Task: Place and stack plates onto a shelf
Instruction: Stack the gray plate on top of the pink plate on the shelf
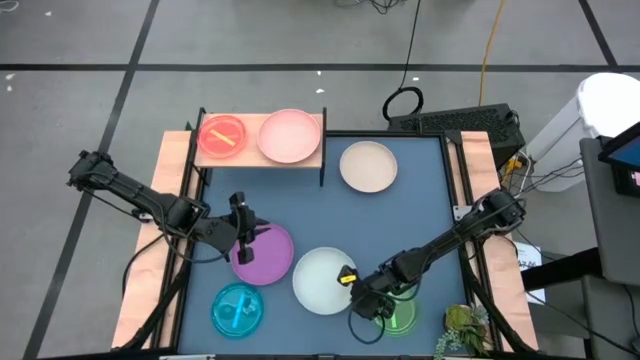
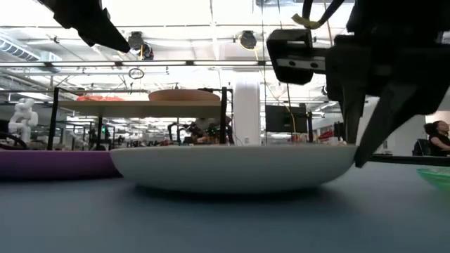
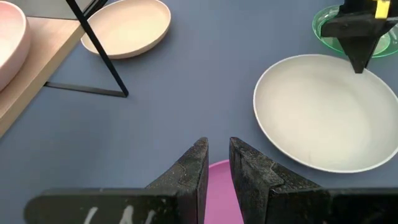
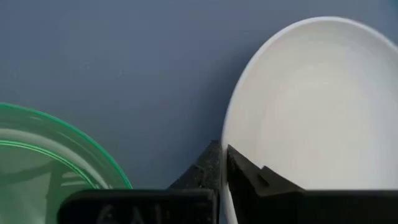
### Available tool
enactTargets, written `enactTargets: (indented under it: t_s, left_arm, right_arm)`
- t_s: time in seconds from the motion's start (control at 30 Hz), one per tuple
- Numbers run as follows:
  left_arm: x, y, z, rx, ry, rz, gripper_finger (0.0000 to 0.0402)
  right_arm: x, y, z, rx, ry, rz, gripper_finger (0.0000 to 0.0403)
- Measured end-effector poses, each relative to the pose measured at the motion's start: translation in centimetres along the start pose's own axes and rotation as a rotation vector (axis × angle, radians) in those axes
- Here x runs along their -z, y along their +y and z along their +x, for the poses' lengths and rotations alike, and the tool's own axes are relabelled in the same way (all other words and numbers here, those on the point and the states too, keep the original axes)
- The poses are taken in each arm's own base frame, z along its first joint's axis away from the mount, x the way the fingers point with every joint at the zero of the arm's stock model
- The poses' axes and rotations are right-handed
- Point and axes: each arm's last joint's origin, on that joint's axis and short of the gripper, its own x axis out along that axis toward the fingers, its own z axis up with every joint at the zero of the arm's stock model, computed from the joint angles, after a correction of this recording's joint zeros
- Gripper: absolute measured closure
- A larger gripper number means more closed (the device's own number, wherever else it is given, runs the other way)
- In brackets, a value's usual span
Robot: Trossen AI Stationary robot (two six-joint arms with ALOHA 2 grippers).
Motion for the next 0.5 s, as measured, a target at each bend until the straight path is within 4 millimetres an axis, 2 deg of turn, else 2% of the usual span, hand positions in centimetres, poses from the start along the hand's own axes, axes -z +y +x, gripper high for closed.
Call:
enactTargets:
  t_s: [0.23, 0.4, 0.5]
  left_arm:
    - [0.0, 0.0, 0.0, 0.0, 0.0, 0.006, 0.0329]
    - [0.0, 0.0, 0.0, 0.0, 0.0, 0.006, 0.0329]
    - [0.0, 0.0, 0.0, 0.0, -0.001, 0.004, 0.0329]
  right_arm:
    - [-0.3, -0.4, -2.0, 0.063, 0.018, 0.037, 0.0402]
    - [-0.6, -0.6, -4.3, 0.111, 0.022, 0.094, 0.0402]
    - [-0.8, -0.9, -5.6, 0.198, 0.025, 0.16, 0.0402]
